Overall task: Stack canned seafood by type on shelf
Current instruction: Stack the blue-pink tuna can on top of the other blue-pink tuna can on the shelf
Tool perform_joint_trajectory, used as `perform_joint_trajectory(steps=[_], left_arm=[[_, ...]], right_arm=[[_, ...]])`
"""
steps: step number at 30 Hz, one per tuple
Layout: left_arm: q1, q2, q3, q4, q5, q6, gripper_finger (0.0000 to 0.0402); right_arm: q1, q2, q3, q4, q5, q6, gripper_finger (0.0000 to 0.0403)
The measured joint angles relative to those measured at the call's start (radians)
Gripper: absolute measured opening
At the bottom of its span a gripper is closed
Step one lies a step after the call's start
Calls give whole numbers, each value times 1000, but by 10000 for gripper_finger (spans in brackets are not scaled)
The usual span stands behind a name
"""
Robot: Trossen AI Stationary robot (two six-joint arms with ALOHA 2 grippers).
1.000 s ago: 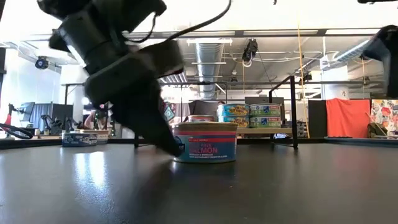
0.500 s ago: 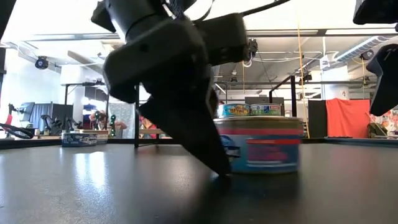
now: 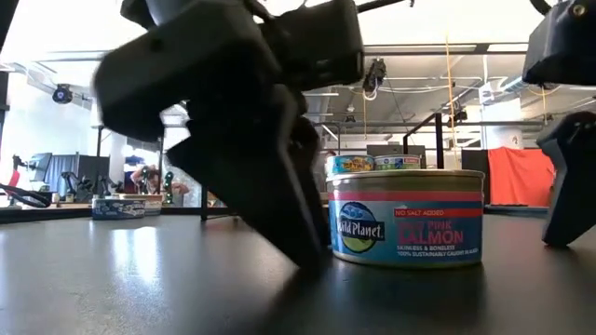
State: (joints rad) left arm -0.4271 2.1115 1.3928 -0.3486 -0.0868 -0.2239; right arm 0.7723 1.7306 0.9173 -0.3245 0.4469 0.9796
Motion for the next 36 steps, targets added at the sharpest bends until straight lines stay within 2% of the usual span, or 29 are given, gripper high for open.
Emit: perform_joint_trajectory(steps=[5,13,22,27,31,36], left_arm=[[-18,-23,-15,-106,22,14,297],[-25,-111,-123,-131,34,16,280],[-33,-335,-385,-156,17,-96,265],[-34,-437,-516,-82,-1,-181,263],[-42,-475,-574,-33,-3,-262,263],[-45,-477,-585,-6,-2,-292,263]], right_arm=[[-10,69,111,18,-5,-95,396],[-112,155,245,-9,-15,-288,396],[-245,122,335,-287,14,-377,396],[-281,108,357,-325,26,-398,395],[-282,96,385,-357,27,-395,395],[-263,89,468,-555,24,-355,395]])
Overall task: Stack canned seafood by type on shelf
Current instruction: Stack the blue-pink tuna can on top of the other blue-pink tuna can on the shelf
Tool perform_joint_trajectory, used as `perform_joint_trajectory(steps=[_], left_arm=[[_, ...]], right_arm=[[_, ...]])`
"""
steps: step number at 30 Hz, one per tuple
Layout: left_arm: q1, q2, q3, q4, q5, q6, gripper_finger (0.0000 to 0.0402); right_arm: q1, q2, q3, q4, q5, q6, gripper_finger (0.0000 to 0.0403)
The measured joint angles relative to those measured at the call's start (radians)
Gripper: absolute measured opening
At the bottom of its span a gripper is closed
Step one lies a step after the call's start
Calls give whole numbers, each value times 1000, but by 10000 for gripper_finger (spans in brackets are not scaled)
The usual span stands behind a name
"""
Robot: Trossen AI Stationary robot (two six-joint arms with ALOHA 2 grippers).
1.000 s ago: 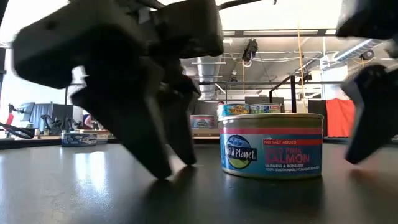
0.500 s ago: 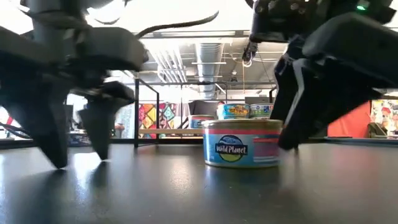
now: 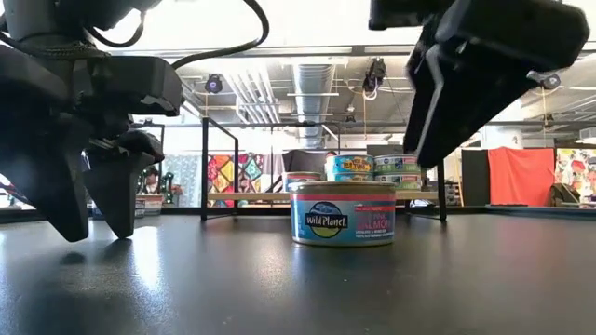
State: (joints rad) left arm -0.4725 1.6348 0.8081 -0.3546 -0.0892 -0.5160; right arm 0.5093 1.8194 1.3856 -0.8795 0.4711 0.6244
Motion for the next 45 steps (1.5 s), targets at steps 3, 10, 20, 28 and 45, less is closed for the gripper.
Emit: perform_joint_trajectory(steps=[3,10,20,28,45], left_arm=[[2,0,-1,6,-3,0,263],[13,1,2,8,-26,76,254],[24,1,15,31,-232,-147,198],[32,1,16,3,-208,30,147],[65,1,16,287,-365,-157,85]], right_arm=[[11,0,55,-122,0,3,395],[17,0,209,-286,15,0,395],[-23,-116,114,-130,217,-144,395],[-113,-404,-220,84,210,-130,395],[-15,-751,-531,235,131,96,395]])
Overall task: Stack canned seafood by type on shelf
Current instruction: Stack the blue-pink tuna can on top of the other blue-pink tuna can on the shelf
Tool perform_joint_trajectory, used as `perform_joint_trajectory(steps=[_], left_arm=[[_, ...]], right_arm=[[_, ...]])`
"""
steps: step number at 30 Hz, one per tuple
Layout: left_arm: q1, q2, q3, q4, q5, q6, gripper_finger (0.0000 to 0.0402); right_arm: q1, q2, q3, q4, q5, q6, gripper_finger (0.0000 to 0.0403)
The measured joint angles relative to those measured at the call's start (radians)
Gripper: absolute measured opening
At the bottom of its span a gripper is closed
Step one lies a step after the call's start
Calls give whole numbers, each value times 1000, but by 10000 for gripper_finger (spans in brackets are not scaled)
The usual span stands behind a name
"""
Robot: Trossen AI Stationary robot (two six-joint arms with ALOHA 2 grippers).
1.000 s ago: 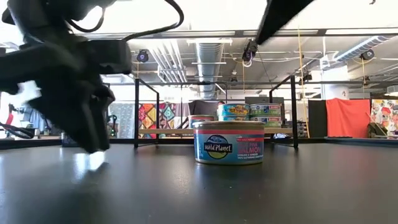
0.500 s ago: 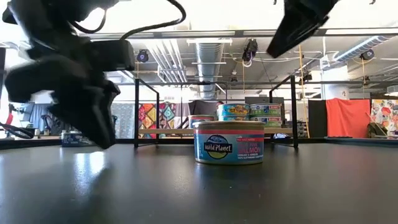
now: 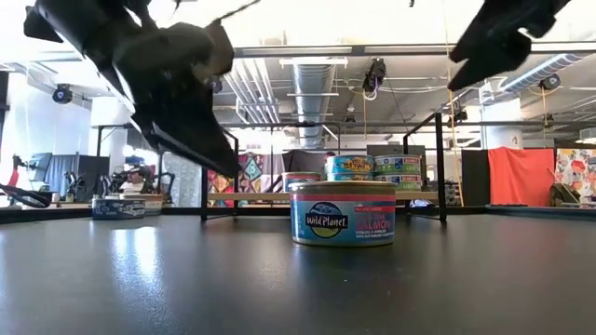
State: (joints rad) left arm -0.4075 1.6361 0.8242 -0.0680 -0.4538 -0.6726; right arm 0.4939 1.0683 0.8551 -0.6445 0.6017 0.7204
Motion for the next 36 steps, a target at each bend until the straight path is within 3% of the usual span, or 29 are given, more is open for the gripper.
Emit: perform_joint_trajectory(steps=[3,9,15,19,25,28,31,33,36], left_arm=[[20,1,0,-29,12,-26,104],[59,1,0,-26,65,111,167],[74,1,-1,-30,93,175,243],[74,1,-2,-31,247,186,279],[72,14,-2,-61,431,191,290],[70,15,-4,-94,388,260,290],[64,18,-18,-66,312,338,290],[64,26,-30,5,309,376,290],[64,28,-51,51,348,394,293]], right_arm=[[71,61,14,0,-4,71,396],[153,207,119,-6,-3,153,396],[87,363,264,-39,-1,161,396],[29,477,378,-46,-12,125,396],[20,626,471,-66,-124,196,396],[25,681,485,-82,-184,199,396],[23,721,481,-102,-309,185,396],[19,736,478,-126,-393,179,396],[18,741,478,-157,-434,202,396]])
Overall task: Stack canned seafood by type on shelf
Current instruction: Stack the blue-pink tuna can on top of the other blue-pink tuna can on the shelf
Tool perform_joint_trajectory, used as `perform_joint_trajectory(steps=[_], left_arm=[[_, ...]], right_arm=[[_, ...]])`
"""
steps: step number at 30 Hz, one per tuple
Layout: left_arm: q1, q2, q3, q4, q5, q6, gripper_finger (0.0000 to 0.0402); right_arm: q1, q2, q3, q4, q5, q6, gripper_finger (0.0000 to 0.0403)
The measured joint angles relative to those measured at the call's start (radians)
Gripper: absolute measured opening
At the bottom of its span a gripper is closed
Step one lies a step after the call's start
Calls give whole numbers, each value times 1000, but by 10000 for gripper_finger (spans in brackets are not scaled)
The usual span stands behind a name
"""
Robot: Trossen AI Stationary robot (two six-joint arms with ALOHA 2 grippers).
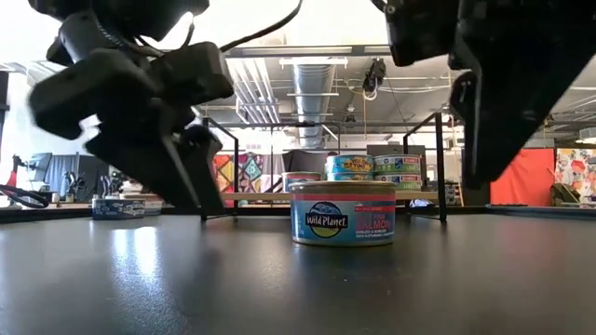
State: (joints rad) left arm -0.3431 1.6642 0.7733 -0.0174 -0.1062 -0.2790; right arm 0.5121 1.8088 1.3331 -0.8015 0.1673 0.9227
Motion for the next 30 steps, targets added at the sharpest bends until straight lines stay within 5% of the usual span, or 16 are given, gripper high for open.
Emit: perform_joint_trajectory(steps=[4,14,30], left_arm=[[0,5,-48,76,35,43,306],[-3,83,-213,581,40,37,343],[8,230,-114,639,-59,213,344]], right_arm=[[0,0,0,-9,20,6,396],[-4,4,-30,132,182,-153,396],[-91,5,-82,135,201,-358,396]])
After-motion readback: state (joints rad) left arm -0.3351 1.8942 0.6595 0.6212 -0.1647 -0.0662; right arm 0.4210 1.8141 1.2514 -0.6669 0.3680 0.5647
